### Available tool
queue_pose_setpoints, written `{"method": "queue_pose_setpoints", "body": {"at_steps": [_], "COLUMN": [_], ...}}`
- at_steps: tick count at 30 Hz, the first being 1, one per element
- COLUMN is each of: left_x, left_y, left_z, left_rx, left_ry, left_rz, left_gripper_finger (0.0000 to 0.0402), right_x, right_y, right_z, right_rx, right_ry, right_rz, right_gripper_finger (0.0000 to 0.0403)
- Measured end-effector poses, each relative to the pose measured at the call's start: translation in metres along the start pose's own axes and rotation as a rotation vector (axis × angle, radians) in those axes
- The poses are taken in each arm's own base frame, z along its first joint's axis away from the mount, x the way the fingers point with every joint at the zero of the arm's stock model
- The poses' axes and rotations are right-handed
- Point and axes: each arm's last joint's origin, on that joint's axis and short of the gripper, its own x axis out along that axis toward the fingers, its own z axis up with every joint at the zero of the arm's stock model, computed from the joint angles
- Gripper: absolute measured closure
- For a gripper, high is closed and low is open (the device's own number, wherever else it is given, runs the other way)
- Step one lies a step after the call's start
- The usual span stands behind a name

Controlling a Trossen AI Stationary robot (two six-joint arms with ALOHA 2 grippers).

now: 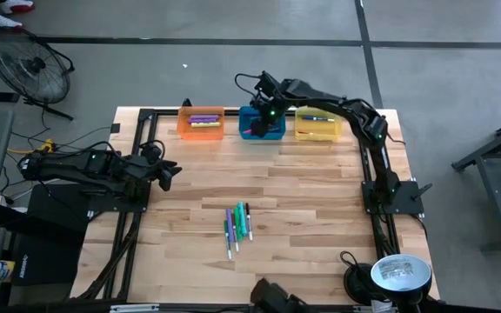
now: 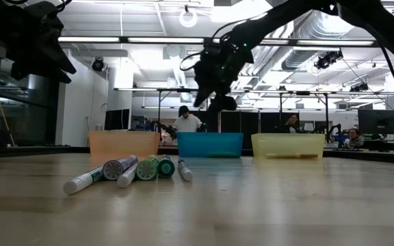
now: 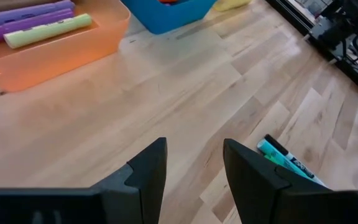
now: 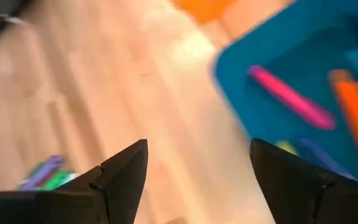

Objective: Pick & Place Markers
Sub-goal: Put the black marker into the yellow bin

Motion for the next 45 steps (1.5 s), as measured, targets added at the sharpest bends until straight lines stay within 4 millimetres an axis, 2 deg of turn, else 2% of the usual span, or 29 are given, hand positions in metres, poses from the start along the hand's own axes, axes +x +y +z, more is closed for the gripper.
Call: {"method": "queue_pose_setpoints", "body": {"at_steps": [5,14,28,37,45], "left_x": [0.000,0.000,0.000,0.000,0.000], "left_y": [0.000,0.003,0.003,0.003,0.003], "left_z": [-0.001,-0.006,-0.007,-0.007,-0.007], "left_rx": [0.021,0.066,0.146,0.146,0.146], "left_ry": [0.020,0.117,0.129,0.129,0.129], "left_rz": [-0.017,-0.023,-0.028,-0.028,-0.028], "left_gripper_finger": [0.0245,0.0245,0.0245,0.0245,0.0245], "right_x": [0.012,0.041,0.075,0.083,0.085], "right_y": [0.026,0.091,0.189,0.232,0.259], "right_z": [-0.004,-0.021,-0.071,-0.113,-0.142], "right_rx": [0.005,0.033,0.240,0.407,0.513], "right_ry": [0.034,0.089,0.078,0.022,-0.098], "right_rz": [0.055,0.066,-0.144,-0.332,-0.446], "right_gripper_finger": [0.0136,0.0135,0.0137,0.0135,0.0135]}}
